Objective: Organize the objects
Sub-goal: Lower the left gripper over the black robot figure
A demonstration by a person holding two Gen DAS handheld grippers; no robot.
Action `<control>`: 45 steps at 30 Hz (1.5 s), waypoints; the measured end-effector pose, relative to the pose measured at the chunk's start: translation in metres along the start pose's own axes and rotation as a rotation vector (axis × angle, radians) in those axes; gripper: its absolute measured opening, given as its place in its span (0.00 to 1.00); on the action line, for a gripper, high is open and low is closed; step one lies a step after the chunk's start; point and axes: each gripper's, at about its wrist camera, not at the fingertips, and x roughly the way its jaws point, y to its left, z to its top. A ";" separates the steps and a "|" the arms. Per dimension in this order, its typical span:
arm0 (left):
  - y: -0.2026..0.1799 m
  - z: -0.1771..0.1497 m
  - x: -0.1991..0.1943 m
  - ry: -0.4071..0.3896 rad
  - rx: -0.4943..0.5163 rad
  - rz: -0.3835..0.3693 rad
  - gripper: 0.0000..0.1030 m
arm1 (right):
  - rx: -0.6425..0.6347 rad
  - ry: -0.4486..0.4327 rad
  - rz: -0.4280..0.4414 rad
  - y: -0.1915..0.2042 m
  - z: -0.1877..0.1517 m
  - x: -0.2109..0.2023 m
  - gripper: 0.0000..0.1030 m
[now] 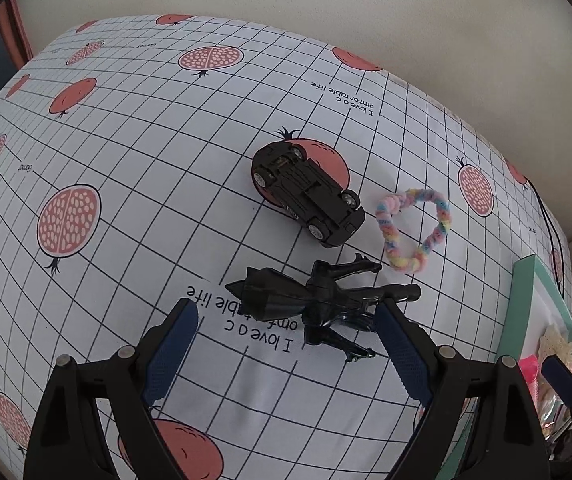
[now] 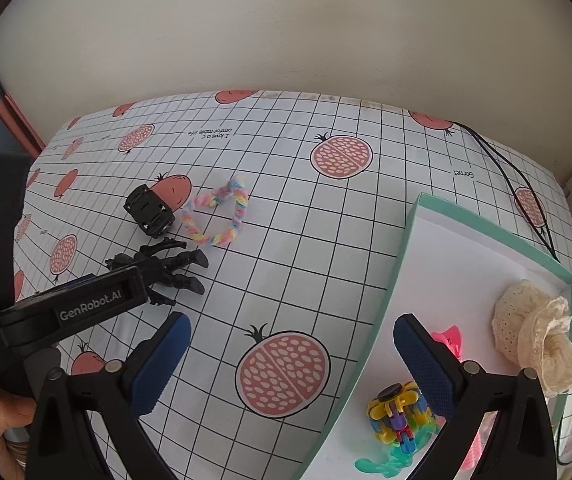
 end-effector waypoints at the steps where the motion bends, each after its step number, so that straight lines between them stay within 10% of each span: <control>1: 0.000 0.000 0.000 -0.007 -0.007 -0.001 0.88 | 0.002 0.000 -0.001 0.000 0.000 0.000 1.00; 23: -0.024 -0.017 -0.002 0.024 0.282 0.101 0.88 | 0.035 0.013 -0.004 -0.005 -0.001 0.000 1.00; 45: 0.057 -0.008 -0.020 0.016 0.086 0.217 0.88 | 0.142 0.007 0.028 0.014 0.042 0.041 1.00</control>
